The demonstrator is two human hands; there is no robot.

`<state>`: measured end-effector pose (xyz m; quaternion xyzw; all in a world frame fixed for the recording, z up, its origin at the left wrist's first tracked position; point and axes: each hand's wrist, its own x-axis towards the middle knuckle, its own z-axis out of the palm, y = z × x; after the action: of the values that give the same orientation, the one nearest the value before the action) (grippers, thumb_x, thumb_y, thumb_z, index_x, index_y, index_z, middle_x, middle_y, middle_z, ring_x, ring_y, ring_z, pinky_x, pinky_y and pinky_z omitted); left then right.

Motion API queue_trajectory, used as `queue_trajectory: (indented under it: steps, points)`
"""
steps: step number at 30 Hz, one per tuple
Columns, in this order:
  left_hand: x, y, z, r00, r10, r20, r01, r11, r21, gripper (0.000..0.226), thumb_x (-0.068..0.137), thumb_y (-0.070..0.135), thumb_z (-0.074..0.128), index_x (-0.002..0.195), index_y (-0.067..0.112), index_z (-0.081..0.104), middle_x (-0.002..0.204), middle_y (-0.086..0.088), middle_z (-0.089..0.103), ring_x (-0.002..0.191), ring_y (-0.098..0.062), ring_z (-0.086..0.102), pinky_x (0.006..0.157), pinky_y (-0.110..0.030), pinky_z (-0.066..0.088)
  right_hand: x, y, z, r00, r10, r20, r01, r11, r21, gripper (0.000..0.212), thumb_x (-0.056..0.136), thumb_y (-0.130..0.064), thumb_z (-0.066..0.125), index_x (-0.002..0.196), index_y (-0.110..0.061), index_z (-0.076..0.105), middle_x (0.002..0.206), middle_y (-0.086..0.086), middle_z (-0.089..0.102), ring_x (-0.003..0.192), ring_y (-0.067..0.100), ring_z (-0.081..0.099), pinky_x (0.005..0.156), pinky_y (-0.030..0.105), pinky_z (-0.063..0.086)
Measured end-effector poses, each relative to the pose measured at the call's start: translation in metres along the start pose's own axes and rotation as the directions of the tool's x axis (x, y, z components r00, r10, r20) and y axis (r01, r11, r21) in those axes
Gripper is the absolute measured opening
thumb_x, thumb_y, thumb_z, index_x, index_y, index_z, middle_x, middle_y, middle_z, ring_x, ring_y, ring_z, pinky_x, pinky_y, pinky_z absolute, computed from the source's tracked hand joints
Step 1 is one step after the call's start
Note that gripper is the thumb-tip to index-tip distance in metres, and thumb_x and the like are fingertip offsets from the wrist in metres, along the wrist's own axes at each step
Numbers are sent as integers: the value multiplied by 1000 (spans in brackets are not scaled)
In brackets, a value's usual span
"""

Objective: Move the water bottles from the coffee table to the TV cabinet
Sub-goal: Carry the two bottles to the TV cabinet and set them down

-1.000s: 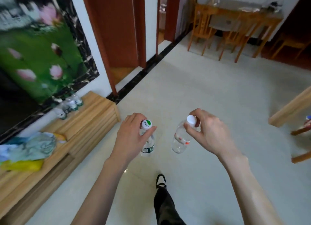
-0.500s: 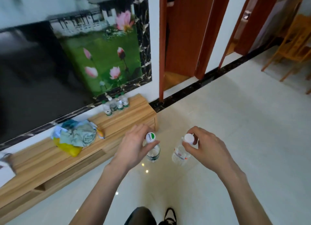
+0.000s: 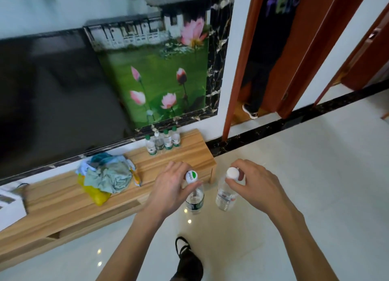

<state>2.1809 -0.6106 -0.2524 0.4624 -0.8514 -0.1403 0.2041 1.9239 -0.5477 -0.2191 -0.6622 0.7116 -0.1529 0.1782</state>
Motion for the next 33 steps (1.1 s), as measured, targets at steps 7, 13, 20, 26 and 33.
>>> queue_trajectory:
  steps: [7, 13, 20, 26, 33]
  points:
    - [88, -55, 2, 1000, -27, -13, 26, 1000, -7, 35, 96, 66, 53, 102, 31, 57, 95, 15, 57, 90, -12, 47, 78, -31, 44, 120, -4, 1, 999, -29, 20, 29, 1000, -10, 28, 86, -57, 65, 101, -47, 45, 83, -29, 53, 75, 2, 59, 58, 18, 43]
    - [157, -98, 2, 998, -68, -17, 68, 998, -6, 37, 96, 63, 54, 110, 30, 59, 102, 13, 59, 95, -10, 48, 80, -30, 41, 207, -14, -5, 997, -62, 35, 63, 997, -35, 22, 92, -53, 63, 103, -45, 46, 92, -20, 55, 80, 6, 57, 60, 23, 42]
    - [226, -146, 19, 993, -100, -61, 103, 993, 60, 39, 94, 58, 59, 116, 26, 64, 108, 9, 64, 101, -16, 53, 83, -32, 42, 297, -16, -4, 992, -124, -5, 123, 988, -92, 18, 96, -48, 60, 108, -39, 49, 97, -15, 56, 84, 8, 57, 59, 26, 40]
    - [285, -176, 47, 980, -163, -112, 171, 983, 65, 38, 93, 52, 65, 115, 22, 67, 104, 5, 65, 96, -21, 55, 79, -34, 40, 381, 0, 0, 985, -172, 31, 175, 978, -110, 18, 97, -47, 59, 108, -38, 48, 94, -16, 53, 76, 7, 49, 52, 16, 23]
    - [358, -207, 88, 949, -311, -58, 315, 944, 96, 39, 95, 52, 67, 118, 20, 68, 108, 2, 68, 100, -24, 58, 83, -37, 43, 483, 37, 23, 962, -244, 123, 248, 968, -24, 21, 94, -46, 65, 106, -35, 52, 97, -17, 56, 79, 6, 50, 54, 18, 27]
